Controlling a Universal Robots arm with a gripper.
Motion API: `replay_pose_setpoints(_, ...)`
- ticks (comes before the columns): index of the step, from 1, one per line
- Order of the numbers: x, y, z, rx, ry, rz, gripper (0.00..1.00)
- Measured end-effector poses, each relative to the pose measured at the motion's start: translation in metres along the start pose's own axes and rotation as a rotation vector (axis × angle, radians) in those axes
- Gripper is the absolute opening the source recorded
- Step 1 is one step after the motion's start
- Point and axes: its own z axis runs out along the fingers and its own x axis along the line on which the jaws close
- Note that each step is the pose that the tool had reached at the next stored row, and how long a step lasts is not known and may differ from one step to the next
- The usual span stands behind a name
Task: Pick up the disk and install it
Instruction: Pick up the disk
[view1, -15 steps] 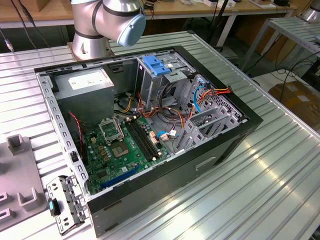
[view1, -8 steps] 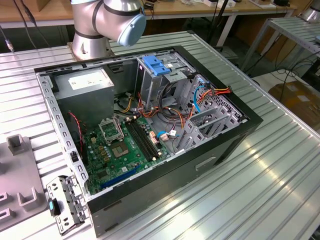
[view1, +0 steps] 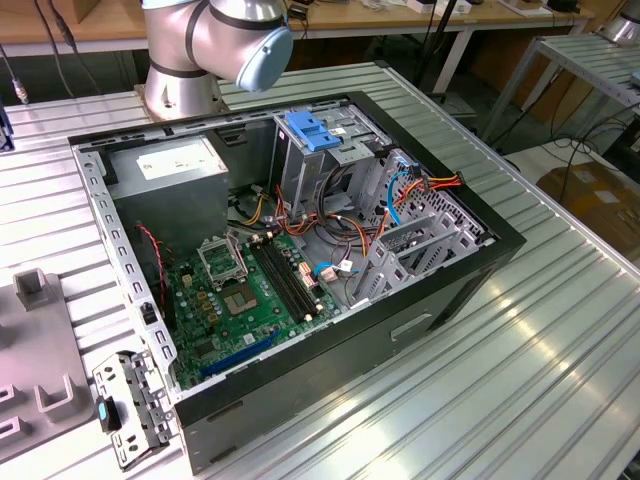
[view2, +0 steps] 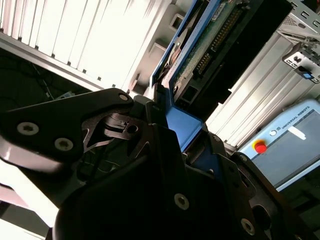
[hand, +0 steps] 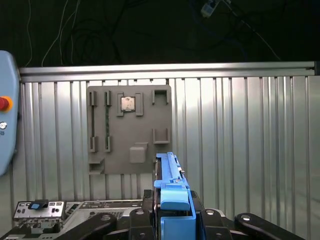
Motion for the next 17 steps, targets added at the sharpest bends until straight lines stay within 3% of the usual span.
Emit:
replay_pose_setpoints(5,0.0008,-0.0081,0.0002,0.0001,0.0,0.0,0.37)
replay_pose_setpoints(11,0.0075,-0.0197,0.0017,0.0,0.0001,0.0,0.37)
replay_pose_setpoints(13,0.0076,-0.0247,0.0017,-0.0001,0.0001,0.0,0.37)
replay_pose_setpoints(17,0.0077,-0.0404,0.0018,0.0,0.0001,0.0,0.37)
